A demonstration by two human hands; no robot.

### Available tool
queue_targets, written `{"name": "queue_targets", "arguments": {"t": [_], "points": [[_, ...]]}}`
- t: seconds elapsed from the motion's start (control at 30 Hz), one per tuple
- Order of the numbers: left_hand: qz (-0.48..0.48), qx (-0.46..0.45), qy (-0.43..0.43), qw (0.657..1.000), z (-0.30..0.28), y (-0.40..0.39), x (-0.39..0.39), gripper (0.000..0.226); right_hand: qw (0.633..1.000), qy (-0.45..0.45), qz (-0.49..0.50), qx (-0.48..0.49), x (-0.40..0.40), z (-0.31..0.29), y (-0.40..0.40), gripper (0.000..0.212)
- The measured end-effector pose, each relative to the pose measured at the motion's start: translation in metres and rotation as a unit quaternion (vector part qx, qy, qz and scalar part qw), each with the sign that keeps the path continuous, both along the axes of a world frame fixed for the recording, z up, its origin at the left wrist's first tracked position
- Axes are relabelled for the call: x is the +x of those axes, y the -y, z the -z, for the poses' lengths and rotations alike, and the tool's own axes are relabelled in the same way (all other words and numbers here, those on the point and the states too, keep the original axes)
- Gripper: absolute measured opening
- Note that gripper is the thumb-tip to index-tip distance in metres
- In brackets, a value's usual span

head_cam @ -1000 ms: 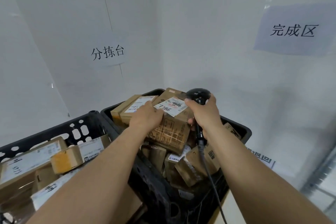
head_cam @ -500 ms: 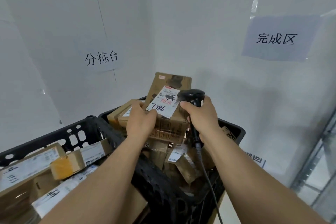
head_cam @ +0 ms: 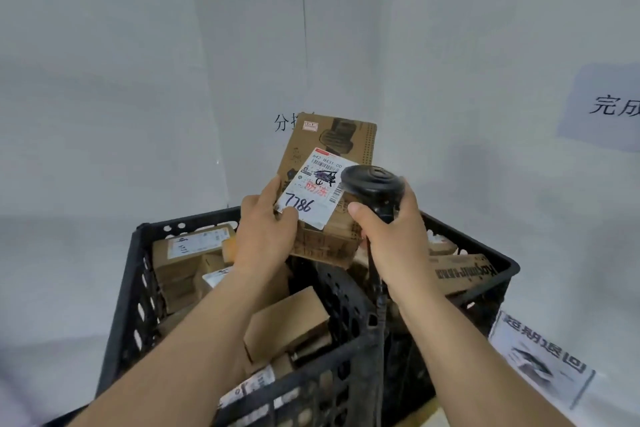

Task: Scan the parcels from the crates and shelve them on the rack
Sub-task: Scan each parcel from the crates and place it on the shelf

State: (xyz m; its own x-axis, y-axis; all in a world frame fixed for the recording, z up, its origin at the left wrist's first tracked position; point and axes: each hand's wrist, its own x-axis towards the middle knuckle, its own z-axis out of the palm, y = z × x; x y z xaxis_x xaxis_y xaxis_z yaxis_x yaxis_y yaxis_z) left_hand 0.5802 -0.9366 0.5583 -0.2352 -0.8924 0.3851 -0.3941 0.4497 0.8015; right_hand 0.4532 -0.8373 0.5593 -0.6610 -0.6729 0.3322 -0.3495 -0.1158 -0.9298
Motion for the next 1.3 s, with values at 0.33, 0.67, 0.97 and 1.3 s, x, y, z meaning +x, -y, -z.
{"name": "queue_targets", "arguments": {"t": [0.33, 0.67, 0.97, 1.3], "points": [[-0.072, 0.126, 0.002, 0.989, 0.042, -0.047, 0.087, 0.057, 0.991, 0.029, -0.119, 0.057, 0.052, 0.03, -0.032, 0.068], [-0.034, 0.3, -0.109, 0.947, 0.036, -0.019, 0.085, 0.039, 0.989, 0.028, -0.089, 0.111, 0.048, 0.04, -0.016, 0.077], [0.148, 0.445, -0.117, 0.876, 0.047, -0.001, 0.109, 0.059, 0.991, 0.041, -0.084, 0.099, 0.042, 0.045, -0.015, 0.051], [0.17, 0.407, -0.09, 0.893, 0.063, -0.012, 0.106, 0.096, 0.992, 0.054, -0.104, 0.046, 0.043, 0.05, -0.019, 0.049]]}}
